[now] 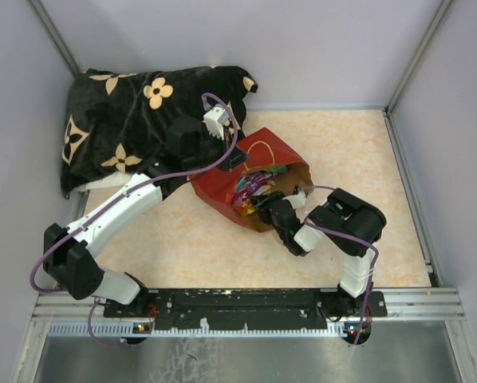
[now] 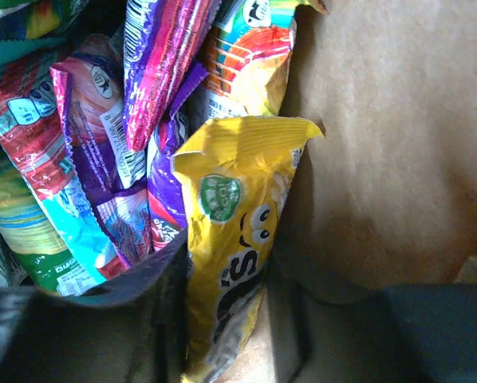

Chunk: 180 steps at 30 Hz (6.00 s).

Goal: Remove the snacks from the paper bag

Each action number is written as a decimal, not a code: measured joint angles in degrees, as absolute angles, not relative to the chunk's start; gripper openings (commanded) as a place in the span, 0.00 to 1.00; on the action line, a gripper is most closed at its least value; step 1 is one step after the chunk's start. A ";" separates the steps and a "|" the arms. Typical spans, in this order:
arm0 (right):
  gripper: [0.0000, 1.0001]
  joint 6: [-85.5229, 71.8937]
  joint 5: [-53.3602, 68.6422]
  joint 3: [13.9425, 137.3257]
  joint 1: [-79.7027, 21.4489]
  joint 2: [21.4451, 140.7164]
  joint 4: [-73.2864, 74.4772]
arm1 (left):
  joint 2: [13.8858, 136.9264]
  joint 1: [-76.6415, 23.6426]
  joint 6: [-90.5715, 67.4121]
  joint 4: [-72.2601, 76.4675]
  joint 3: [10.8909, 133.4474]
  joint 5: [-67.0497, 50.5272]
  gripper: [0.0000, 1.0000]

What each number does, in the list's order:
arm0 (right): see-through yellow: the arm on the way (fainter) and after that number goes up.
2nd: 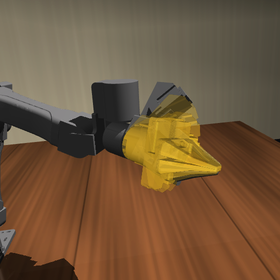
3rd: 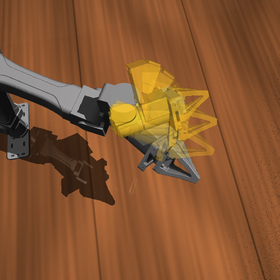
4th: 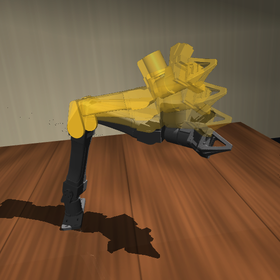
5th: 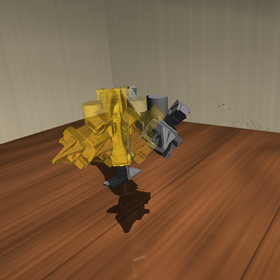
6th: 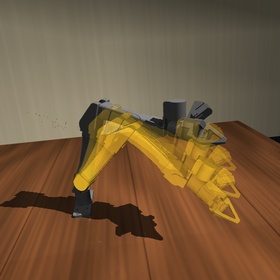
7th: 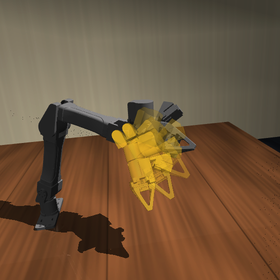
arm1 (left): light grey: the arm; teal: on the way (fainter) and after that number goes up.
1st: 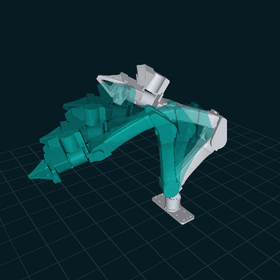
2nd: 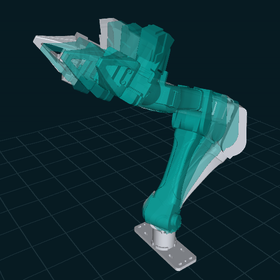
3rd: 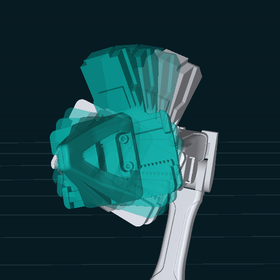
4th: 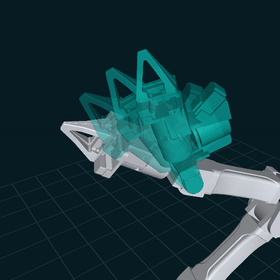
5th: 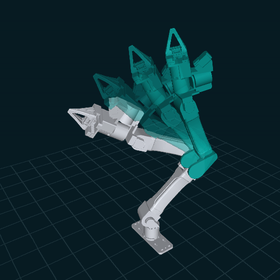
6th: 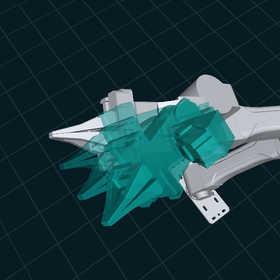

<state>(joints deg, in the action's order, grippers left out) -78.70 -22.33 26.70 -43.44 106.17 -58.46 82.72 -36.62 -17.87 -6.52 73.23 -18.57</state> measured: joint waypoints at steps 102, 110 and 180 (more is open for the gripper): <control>0.89 -53.84 -9.65 17.85 -36.01 46.94 -4.97 | 87.07 -32.73 -19.14 -7.73 73.14 -21.10 0.00; 0.90 -57.17 -12.21 16.23 -41.32 57.04 -17.78 | 87.15 -32.62 -19.29 -7.70 73.14 -21.26 0.00; 0.00 -62.76 -23.62 26.96 -47.11 28.40 18.37 | 88.75 -32.62 -20.51 -7.07 73.14 -25.12 0.00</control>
<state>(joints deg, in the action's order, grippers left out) -62.76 -23.62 26.96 -47.11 28.40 18.37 88.75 -32.62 -20.51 -7.07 73.14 -25.12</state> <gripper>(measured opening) 0.038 0.007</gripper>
